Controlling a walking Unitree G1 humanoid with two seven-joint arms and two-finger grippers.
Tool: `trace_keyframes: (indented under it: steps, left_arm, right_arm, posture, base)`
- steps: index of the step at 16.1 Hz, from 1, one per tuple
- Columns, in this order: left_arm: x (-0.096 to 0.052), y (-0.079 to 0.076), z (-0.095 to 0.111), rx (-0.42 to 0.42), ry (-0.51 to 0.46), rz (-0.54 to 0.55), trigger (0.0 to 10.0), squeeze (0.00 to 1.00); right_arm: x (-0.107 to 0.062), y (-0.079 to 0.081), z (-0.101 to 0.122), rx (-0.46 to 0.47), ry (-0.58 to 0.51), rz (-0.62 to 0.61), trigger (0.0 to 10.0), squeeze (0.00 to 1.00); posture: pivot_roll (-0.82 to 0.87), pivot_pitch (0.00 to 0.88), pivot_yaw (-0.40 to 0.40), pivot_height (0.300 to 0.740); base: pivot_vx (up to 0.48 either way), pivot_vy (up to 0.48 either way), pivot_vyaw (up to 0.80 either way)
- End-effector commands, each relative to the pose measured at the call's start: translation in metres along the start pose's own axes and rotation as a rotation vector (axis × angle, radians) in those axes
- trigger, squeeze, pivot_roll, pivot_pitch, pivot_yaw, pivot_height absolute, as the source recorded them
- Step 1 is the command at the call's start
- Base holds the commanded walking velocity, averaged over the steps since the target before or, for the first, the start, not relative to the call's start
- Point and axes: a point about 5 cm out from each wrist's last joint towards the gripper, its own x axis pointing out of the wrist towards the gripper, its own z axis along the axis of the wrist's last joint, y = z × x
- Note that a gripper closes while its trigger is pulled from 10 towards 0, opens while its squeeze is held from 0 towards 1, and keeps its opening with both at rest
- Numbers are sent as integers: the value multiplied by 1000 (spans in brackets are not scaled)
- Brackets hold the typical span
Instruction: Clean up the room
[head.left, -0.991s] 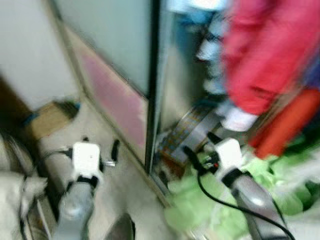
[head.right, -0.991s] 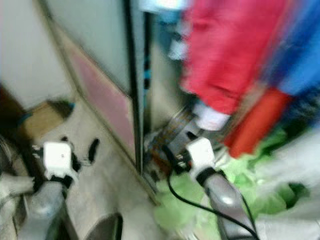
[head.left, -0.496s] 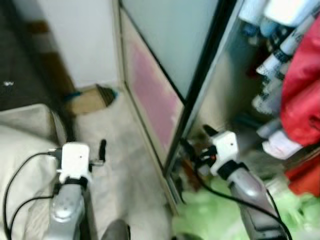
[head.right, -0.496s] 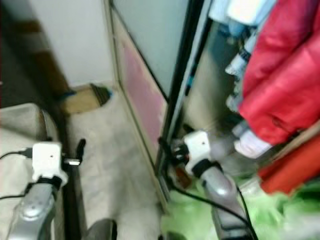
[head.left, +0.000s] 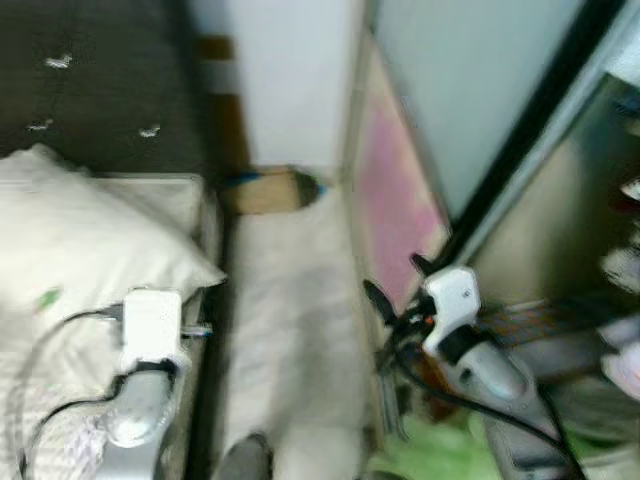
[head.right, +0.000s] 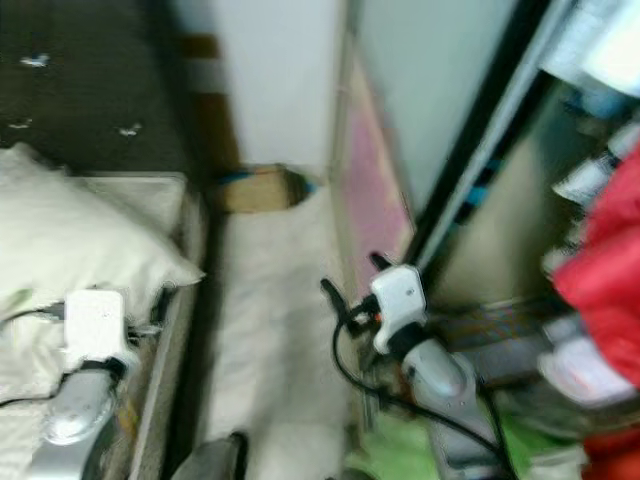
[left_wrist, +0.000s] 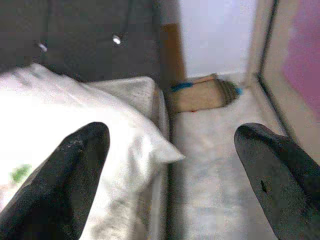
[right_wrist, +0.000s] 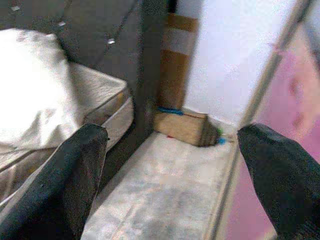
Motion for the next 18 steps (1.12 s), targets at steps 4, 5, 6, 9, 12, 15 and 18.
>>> trace_keyframes:
  steps: [4, 5, 6, 9, 12, 15, 18]
  left_arm:
    - [2, 14, 4, 2, -8, 55, 10000, 0]
    - [2, 13, 5, 28, -11, 55, 10000, 0]
    - [1, 13, 5, 31, -9, 55, 10000, 0]
    - [-2, 17, -3, 68, 28, 122, 10000, 0]
    - [-4, 14, 0, 55, 8, 81, 10000, 0]
    - [-6, 14, 2, 75, -20, 63, 10000, 0]
    - [-6, 16, 3, 109, -25, 89, 10000, 0]
  right_arm:
    - [6, 5, 5, 6, -26, 6, 10000, 0]
    - [7, 5, 5, 6, -27, 9, 10000, 0]
    - [6, 3, 6, 8, -26, 8, 10000, 0]
    - [-2, 1, 0, 29, 3, -16, 10000, 0]
    - [-14, 4, -4, 79, 36, -10, 10000, 0]
    - [-10, 3, 0, 84, 19, -23, 10000, 0]
    - [-4, 7, 6, 65, -2, -6, 10000, 0]
  posture:
    - [72, 95, -70, 740]
    - [69, 101, -68, 740]
    - [66, 103, -64, 740]
    - [58, 108, -63, 740]
    - [54, 130, -55, 740]
    - [58, 123, -59, 740]
    - [60, 121, -61, 740]
  base:
    - [0, 0, 792]
    - [0, 0, 794]
    - [0, 0, 794]
    - [0, 0, 794]
    - [0, 0, 794]
    - [0, 0, 794]
    - [0, 0, 794]
